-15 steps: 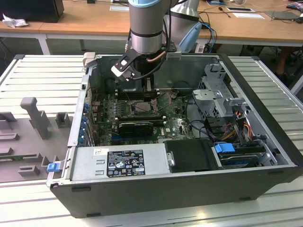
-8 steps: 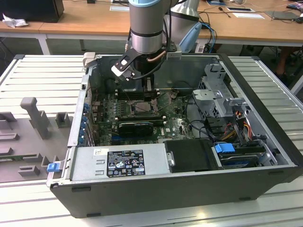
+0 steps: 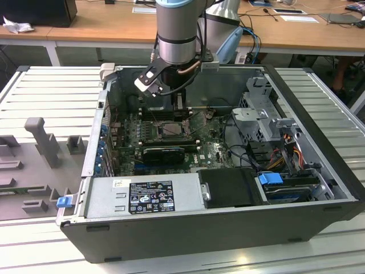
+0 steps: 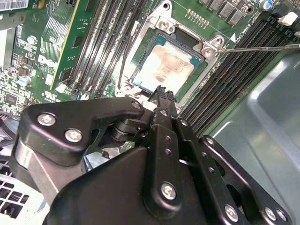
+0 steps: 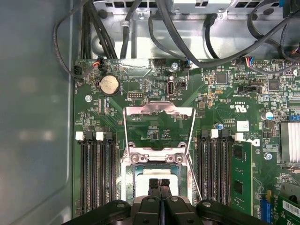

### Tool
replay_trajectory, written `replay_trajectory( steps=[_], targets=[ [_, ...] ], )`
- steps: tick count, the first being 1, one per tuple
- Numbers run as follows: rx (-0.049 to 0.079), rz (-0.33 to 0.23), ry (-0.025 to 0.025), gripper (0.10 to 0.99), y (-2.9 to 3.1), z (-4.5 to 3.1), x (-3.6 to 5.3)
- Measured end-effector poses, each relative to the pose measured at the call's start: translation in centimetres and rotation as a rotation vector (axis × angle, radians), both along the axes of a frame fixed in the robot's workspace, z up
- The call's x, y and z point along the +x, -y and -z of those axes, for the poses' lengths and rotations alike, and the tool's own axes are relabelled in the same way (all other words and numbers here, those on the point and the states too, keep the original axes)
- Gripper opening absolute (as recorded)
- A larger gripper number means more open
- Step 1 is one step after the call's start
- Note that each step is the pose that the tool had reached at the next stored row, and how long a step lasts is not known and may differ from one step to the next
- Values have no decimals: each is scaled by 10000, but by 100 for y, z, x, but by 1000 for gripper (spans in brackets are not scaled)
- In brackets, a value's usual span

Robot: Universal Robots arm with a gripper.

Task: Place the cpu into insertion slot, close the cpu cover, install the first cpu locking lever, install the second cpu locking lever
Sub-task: 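Close the cpu cover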

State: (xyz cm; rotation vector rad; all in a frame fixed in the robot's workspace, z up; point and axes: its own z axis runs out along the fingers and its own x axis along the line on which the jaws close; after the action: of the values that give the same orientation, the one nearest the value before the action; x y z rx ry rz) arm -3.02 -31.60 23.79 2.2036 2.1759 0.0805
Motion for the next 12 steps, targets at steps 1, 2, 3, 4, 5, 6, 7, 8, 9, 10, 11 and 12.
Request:
replay_trajectory(
  steps=[1,2,3,4,5,6,7,8,9,10,11,12],
  targets=[
    [0,1,0,106,0,-1,0],
    [-1,-2,-1,106,0,-3,7],
    [-5,1,-9,106,1,-12,12],
    [0,2,-7,106,0,-40,13],
    [-1,2,-7,106,0,-56,13],
    [-1,2,-7,106,0,-76,13],
    [0,1,-7,106,0,-112,13],
    [0,0,-6,106,0,-144,14],
    [0,-1,-8,106,0,-160,15],
    [3,-1,-13,106,0,-160,17],
    [2,1,-46,106,0,-160,33],
    [1,3,-81,106,3,-162,63]
  ],
)
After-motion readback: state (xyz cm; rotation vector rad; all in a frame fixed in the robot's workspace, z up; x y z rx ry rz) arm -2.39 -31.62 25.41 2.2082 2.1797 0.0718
